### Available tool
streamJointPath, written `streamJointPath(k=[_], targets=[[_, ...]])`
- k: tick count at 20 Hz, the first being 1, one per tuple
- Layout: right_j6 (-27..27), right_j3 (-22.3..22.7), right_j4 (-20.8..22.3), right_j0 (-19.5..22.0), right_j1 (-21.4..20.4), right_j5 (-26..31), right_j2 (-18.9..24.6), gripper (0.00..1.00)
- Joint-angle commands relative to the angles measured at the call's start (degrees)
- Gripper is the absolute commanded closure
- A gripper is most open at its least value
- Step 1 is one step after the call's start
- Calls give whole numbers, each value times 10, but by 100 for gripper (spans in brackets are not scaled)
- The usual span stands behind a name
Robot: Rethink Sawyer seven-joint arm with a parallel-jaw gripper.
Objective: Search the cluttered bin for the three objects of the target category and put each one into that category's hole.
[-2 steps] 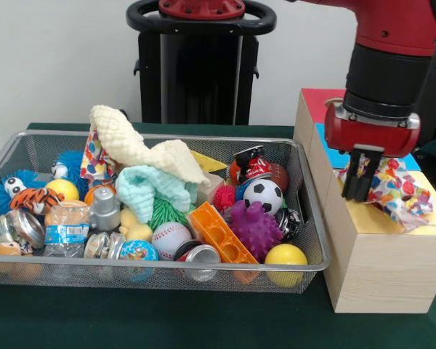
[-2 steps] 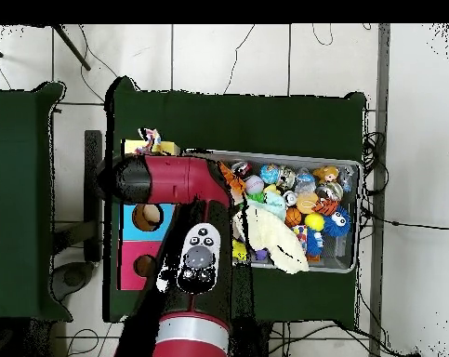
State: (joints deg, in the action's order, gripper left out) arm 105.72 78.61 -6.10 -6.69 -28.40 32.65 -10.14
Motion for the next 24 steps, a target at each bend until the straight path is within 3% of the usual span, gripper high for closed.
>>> streamJointPath(k=[1,10,15,19,24], targets=[[9,61,49,7,12,44,27,100],[48,40,52,-14,21,46,16,100],[43,41,39,-5,17,50,35,100],[88,43,34,-35,27,14,20,100],[81,30,25,-29,40,-11,42,100]])
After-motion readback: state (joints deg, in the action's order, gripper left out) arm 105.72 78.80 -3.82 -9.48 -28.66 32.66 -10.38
